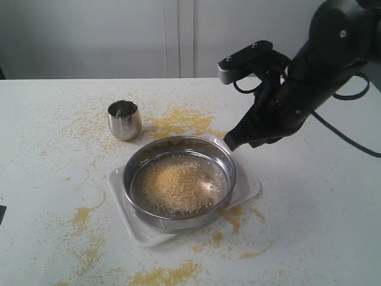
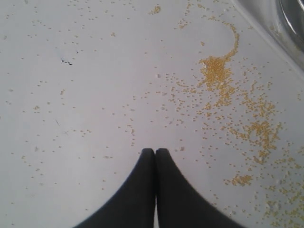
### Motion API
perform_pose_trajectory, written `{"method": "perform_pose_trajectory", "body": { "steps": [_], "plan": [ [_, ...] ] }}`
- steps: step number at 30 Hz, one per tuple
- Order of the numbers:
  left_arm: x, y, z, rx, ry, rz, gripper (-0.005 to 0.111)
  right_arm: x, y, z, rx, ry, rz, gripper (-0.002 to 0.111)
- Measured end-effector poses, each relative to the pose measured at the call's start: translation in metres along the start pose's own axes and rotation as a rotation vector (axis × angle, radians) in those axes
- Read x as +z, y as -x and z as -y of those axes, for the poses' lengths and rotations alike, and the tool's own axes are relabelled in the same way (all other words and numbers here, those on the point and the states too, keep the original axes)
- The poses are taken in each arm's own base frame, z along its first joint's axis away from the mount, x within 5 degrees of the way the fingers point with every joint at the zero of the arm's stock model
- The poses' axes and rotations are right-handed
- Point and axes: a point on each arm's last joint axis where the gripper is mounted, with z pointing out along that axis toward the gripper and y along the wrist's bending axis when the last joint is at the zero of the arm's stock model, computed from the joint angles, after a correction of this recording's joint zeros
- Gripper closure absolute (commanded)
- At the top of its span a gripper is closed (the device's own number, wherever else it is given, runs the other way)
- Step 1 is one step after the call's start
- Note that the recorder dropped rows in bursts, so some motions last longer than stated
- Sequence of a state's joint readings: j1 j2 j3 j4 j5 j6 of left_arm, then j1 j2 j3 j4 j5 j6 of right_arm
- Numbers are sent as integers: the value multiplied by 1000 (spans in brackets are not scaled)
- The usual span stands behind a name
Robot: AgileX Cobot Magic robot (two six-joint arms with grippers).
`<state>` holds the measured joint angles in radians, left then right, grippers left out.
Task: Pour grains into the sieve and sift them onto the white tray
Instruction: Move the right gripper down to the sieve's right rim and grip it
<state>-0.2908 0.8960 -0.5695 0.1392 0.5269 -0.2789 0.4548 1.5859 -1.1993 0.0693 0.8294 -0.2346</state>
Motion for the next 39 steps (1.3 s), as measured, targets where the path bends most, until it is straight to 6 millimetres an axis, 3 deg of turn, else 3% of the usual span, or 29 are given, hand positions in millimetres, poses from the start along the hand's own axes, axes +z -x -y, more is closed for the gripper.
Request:
{"method": "perform_pose_trajectory", "body": {
  "steps": [5, 12, 14, 26, 39],
  "plan": [
    [0, 0, 0, 0, 0, 0, 107, 24, 19, 5, 1, 17, -74, 92],
    [0, 0, 0, 0, 0, 0, 107, 54, 39, 8, -13, 33, -121, 49],
    [0, 0, 0, 0, 0, 0, 107, 59, 45, 9, -13, 36, -117, 41],
    [0, 0, 0, 0, 0, 0, 107, 99, 73, 17, 3, 37, -140, 44],
    [0, 0, 0, 0, 0, 0, 107, 129, 77, 24, -42, -3, -183, 45]
  ]
}}
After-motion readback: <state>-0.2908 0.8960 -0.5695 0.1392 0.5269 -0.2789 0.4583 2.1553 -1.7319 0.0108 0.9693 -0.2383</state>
